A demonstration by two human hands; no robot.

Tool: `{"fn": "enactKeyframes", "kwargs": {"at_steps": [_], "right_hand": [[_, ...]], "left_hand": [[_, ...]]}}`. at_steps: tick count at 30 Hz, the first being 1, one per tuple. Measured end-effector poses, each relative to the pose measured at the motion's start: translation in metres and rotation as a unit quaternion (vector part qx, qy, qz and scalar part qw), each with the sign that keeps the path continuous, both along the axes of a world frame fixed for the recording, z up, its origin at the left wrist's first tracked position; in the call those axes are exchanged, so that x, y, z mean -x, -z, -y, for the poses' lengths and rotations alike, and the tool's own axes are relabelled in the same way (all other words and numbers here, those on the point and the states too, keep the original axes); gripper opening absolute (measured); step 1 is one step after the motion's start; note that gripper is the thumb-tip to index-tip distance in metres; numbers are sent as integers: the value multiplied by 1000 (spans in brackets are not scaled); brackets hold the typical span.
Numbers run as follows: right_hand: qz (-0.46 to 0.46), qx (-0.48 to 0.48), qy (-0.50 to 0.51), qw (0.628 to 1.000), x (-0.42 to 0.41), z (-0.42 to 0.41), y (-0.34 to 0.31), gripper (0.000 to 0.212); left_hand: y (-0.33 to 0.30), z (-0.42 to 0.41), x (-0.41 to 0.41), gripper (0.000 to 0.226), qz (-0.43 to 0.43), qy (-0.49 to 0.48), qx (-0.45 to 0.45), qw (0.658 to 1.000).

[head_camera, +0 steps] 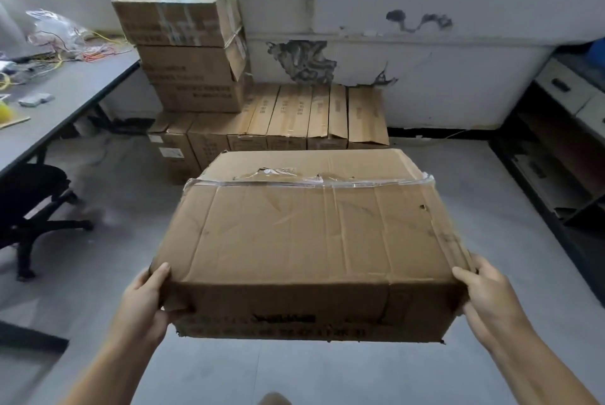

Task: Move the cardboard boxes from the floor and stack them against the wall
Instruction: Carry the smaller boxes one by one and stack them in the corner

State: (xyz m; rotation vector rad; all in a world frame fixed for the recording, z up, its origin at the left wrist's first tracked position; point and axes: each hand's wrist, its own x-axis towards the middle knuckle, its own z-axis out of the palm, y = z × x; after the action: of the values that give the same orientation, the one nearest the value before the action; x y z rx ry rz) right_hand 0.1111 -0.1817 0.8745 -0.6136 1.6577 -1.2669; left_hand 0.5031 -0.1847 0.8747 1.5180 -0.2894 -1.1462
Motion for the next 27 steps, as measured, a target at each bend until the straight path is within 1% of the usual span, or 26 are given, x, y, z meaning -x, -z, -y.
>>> {"fn": "enactKeyframes", "kwargs": {"at_steps": [3,5,8,11,13,18,22,27], "right_hand": [[4,-5,-18,1000,-10,75,1,23],[6,-3,-23,1000,-17,129,8,25],[-1,-3,-24,1000,-36,213,19,28],[-7,-13,-8,1000,-58,298,29,29],[6,-23,-9,1000,-75,351,26,31],[8,-24,7,1000,-107,461,18,34],[33,-12,14,999,-117,541,14,33],[27,0,34,999,-107,655,28,38]], "left_hand": [[3,64,-9,21,1,-19,8,1000],[8,113,-18,23,1,-20,17,1000],[17,194,-37,20,3,-13,12,1000],[24,281,-62,10,-4,-21,7,1000],[21,336,-81,15,-4,-10,3,1000],[10,462,-117,12,9,14,-2,1000],[8,555,-123,17,5,27,8,1000],[21,678,-116,20,3,32,8,999]]}}
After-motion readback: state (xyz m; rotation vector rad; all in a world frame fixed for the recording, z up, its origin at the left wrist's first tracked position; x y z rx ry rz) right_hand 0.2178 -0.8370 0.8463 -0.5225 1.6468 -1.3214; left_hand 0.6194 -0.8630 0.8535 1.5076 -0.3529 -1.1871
